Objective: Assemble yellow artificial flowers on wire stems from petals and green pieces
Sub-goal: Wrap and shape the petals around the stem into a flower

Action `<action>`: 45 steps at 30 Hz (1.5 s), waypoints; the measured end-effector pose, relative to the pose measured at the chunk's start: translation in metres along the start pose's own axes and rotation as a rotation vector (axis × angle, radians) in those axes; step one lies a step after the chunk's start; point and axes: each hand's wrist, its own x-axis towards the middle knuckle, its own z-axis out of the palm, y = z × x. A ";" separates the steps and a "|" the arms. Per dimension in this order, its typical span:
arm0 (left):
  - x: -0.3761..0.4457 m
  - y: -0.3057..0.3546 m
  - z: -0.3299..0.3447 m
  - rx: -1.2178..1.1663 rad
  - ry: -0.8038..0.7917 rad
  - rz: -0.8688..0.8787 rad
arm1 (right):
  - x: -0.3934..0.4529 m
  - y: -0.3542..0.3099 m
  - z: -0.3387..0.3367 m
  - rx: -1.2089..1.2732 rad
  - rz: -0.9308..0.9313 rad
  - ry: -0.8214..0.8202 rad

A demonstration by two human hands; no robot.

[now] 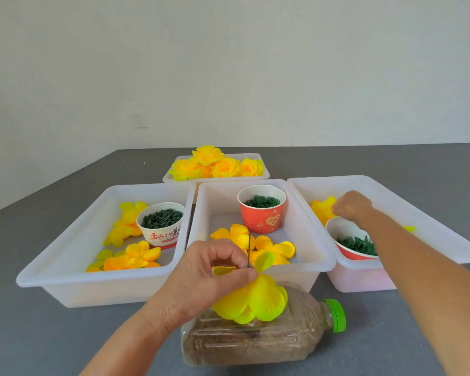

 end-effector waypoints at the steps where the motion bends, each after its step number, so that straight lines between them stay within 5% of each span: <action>1: 0.000 0.001 0.000 -0.007 0.002 -0.004 | 0.002 0.002 0.002 0.042 0.006 0.023; 11: -0.002 -0.003 0.002 -0.042 0.033 -0.008 | -0.018 -0.009 -0.029 0.434 -0.252 0.527; 17: -0.004 -0.008 0.003 -0.068 0.040 -0.023 | -0.081 -0.034 -0.048 1.066 -0.320 0.247; 28: -0.011 -0.002 0.005 -0.094 0.068 -0.081 | -0.190 -0.052 -0.021 1.165 -0.402 -0.199; 38: -0.010 -0.002 0.006 -0.063 0.104 -0.081 | -0.209 -0.054 -0.015 1.018 -0.639 0.035; 45: -0.009 -0.001 0.006 -0.063 0.105 -0.078 | -0.224 -0.060 -0.009 1.097 -0.675 0.031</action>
